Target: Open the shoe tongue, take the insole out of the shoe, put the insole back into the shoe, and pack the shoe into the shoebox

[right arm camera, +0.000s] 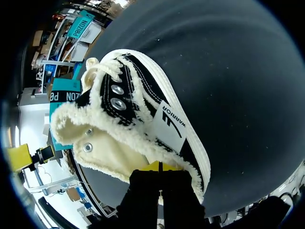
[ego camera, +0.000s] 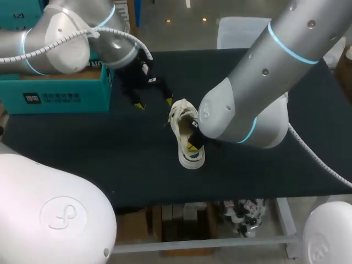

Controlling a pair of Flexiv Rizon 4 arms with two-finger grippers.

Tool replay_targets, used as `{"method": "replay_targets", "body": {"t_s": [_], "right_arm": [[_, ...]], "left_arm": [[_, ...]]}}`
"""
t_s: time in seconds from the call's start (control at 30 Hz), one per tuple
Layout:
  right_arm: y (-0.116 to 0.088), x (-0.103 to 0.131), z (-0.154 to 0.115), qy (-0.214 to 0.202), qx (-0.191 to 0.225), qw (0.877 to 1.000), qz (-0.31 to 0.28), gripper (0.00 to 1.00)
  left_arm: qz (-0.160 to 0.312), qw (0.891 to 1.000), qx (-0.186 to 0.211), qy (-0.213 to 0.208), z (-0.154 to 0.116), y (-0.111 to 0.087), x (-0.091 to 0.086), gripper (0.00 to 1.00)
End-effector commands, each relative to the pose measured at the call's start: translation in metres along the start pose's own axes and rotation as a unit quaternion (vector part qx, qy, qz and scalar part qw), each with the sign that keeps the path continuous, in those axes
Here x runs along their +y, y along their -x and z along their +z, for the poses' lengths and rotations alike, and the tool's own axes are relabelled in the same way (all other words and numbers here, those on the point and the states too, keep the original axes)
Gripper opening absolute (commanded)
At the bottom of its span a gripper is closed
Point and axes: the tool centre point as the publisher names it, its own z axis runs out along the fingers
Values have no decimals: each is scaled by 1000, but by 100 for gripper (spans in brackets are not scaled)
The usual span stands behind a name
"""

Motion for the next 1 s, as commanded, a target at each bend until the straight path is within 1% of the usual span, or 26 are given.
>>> {"method": "replay_targets", "body": {"t_s": [0.03,0.17,0.23,0.27,0.33,0.4,0.43,0.47,0.53,0.6,0.67,0.73,0.8,1.0], "right_arm": [[-1,-2,5,11,-14,1000,1,0],[1,0,6,21,-20,1000,4,0],[3,2,7,26,-25,999,7,0],[4,2,8,27,-27,999,8,0],[5,2,9,26,-27,999,9,0],[6,2,10,25,-28,999,11,0],[7,3,11,24,-27,999,12,0],[8,4,12,23,-28,999,14,0],[9,5,15,20,-28,999,16,0],[10,5,17,17,-23,999,18,0],[9,5,17,17,-15,1000,19,0],[6,3,9,18,-1,1000,17,0],[3,1,-3,21,17,1000,14,0],[1,0,-38,28,58,998,10,0]], "left_arm": [[-174,982,-76,-21,-1,-4,5,100],[-174,982,-76,-21,-1,-4,5,100],[-201,976,-86,-17,-1,-5,1,100],[-201,975,-91,-16,-1,-5,1,100],[-217,971,-96,-9,-2,-5,2,100],[-208,973,-99,-8,-4,-5,5,100],[-214,972,-99,-6,-5,-3,5,100],[-204,974,-101,1,-4,-2,6,100],[-202,974,-103,10,-3,0,8,100],[-188,976,-105,21,1,2,10,100],[-187,976,-109,29,5,3,9,100],[-192,974,-110,37,11,2,6,100],[-182,976,-110,43,15,0,7,100],[-175,978,-109,40,18,-3,9,100]]}}
